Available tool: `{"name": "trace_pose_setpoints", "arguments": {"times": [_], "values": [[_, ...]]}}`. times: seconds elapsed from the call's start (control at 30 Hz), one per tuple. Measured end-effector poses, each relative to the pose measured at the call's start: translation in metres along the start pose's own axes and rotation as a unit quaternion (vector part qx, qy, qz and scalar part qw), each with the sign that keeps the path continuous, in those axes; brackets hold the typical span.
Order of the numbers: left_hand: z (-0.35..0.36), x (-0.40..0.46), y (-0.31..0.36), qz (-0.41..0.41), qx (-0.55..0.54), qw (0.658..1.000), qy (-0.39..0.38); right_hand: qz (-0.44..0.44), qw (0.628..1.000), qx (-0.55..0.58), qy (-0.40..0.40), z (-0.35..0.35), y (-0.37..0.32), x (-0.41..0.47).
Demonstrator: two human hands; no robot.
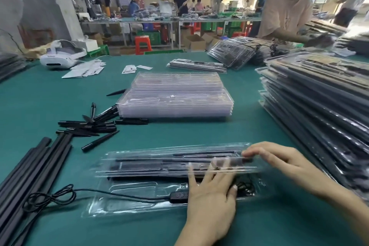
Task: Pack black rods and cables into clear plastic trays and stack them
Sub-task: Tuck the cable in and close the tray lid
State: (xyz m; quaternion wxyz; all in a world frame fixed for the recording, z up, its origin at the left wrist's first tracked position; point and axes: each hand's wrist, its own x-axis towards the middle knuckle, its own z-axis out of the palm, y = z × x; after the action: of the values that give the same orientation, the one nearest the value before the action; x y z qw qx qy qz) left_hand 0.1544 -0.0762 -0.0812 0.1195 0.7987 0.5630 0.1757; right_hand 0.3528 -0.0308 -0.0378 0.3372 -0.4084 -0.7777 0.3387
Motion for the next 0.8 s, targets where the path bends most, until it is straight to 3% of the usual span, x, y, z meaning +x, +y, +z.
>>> {"name": "trace_pose_setpoints", "arguments": {"times": [0.07,0.33,0.53,0.73,0.8], "values": [[0.001,0.002,-0.002,-0.007,-0.029,0.999,-0.045,0.011,0.999,0.031,0.020,0.000,0.002,0.002],[-0.004,0.008,0.004,-0.057,-0.045,0.996,-0.054,0.003,1.000,0.010,0.002,0.005,0.007,-0.004],[-0.002,0.008,0.011,-0.105,-0.060,0.993,-0.016,-0.005,1.000,-0.029,0.006,0.007,0.010,-0.009],[-0.002,0.000,0.004,-0.029,-0.024,0.999,-0.007,-0.019,0.996,-0.085,-0.007,0.010,0.017,-0.014],[-0.006,-0.005,0.000,0.010,0.037,0.999,-0.009,-0.019,0.993,-0.111,-0.024,0.011,0.017,-0.015]]}}
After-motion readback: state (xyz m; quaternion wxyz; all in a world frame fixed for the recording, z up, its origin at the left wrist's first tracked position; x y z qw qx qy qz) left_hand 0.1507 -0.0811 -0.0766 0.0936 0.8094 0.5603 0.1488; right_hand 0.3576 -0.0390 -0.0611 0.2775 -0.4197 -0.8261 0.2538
